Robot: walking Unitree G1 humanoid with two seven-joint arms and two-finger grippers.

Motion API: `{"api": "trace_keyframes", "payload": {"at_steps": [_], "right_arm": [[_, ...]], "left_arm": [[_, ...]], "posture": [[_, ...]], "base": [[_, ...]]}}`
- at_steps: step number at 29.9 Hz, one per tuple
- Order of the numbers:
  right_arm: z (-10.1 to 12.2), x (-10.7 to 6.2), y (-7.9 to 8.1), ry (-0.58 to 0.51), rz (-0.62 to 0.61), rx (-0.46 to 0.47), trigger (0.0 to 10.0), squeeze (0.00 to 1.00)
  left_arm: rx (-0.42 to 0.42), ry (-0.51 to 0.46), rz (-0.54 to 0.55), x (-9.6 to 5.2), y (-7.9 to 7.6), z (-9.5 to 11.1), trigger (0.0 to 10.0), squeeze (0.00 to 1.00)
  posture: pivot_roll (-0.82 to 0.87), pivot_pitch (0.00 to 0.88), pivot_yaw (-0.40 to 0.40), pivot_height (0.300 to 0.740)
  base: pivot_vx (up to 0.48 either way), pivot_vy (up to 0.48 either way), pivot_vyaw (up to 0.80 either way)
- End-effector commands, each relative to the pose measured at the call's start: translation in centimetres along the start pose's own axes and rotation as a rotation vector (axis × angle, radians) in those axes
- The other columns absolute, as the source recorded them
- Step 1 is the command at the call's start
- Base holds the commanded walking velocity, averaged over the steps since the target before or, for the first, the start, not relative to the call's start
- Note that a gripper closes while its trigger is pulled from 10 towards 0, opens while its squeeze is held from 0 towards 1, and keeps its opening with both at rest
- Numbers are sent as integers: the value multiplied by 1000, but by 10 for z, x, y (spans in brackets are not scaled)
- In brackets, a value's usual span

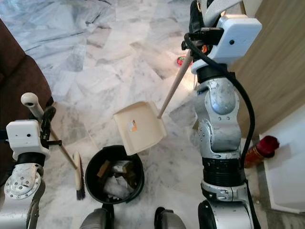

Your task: Sweep floor

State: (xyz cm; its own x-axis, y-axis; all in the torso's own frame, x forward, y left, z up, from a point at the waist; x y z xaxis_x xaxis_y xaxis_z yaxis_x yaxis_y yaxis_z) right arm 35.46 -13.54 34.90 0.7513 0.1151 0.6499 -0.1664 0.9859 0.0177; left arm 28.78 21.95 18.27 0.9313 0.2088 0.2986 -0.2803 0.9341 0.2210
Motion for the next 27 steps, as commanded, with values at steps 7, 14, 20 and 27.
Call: {"api": "trace_keyframes", "payload": {"at_steps": [7, 14, 20, 27], "right_arm": [[30, 11, 2, -105, 11, 12, 10000, 0], [36, 14, 1, -128, 8, 13, 10000, 0], [38, 16, 0, -131, 5, 16, 10000, 0], [39, 16, -1, -129, -1, 5, 10000, 0]], "left_arm": [[4, -55, 7, -1, 3, 11, 10000, 0], [0, -55, 5, -1, 2, 11, 10000, 0], [-3, -54, 4, -1, 1, 10, 10000, 0], [-4, -56, 3, -2, 2, 11, 10000, 0]], "posture": [[3, 237, -9, 740], [3, 235, -12, 740], [2, 235, -12, 740], [2, 238, -11, 740]], "base": [[-301, 0, 0], [-306, 0, 0], [-305, 0, 0], [-306, 0, 0]]}}
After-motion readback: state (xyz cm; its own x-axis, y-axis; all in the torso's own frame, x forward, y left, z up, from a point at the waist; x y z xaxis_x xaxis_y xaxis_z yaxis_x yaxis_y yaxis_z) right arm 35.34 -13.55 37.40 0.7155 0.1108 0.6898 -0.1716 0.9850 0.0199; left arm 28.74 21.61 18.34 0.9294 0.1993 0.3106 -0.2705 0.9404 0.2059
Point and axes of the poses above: a point about 5 cm out from each wrist's last joint towards the gripper, its own x axis pointing out of the wrist towards the gripper, its own z axis along the axis of the wrist's last joint, y = z × x, the point moved 4 cm from there along x, pointing out of the wrist towards the gripper, and after that the axes turned 2 degrees about x, right-handed, at the moved point
